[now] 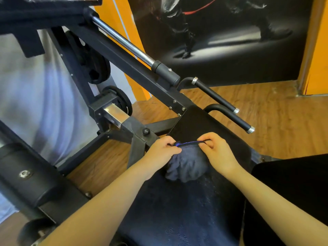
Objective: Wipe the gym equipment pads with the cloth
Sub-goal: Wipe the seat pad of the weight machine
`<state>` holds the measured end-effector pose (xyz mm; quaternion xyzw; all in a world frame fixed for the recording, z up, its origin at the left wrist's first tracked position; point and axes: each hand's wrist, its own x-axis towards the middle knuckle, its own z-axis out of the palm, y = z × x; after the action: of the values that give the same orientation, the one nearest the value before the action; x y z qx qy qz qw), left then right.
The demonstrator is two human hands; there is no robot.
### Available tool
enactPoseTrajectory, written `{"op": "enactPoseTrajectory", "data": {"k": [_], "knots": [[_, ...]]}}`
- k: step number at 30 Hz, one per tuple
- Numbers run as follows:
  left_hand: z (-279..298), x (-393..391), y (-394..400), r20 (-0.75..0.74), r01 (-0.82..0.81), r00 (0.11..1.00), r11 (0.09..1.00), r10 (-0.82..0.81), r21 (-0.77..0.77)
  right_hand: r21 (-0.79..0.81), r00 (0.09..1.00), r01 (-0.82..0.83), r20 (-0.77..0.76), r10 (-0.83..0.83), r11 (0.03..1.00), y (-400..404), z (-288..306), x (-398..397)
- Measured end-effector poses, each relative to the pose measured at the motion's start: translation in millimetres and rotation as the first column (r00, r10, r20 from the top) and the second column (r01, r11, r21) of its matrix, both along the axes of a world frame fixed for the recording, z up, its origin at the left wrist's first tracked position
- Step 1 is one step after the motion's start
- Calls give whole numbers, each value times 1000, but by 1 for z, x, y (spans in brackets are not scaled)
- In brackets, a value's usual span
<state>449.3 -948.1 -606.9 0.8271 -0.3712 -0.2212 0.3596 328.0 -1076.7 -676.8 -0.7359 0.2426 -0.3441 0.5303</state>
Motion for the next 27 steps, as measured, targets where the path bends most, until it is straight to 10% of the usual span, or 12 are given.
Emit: {"op": "enactPoseTrajectory", "data": {"k": [4, 8, 13, 18, 22, 27], "knots": [[4, 5, 5, -183, 40, 982, 999, -38, 9, 189, 998, -26, 67, 14, 982, -2, -3, 0], [2, 12, 10, -267, 129, 960, 979, -83, 160, -79, 987, 29, -157, -41, 996, -2, -19, 0], [-6, 19, 18, 172, 125, 954, 846, -247, 519, 30, 993, 25, -115, -21, 999, -2, -33, -3], [-5, 23, 19, 177, 139, 948, 845, -264, 516, -366, 882, 139, -376, -283, 920, 15, -54, -3], [-3, 17, 19, -47, 122, 992, 907, -113, 402, 65, 992, 104, -80, -99, 992, 56, -55, 4], [7, 13, 17, -402, 190, 906, 977, -135, 99, 566, 927, -342, 333, 172, 750, 81, -32, 4]]}}
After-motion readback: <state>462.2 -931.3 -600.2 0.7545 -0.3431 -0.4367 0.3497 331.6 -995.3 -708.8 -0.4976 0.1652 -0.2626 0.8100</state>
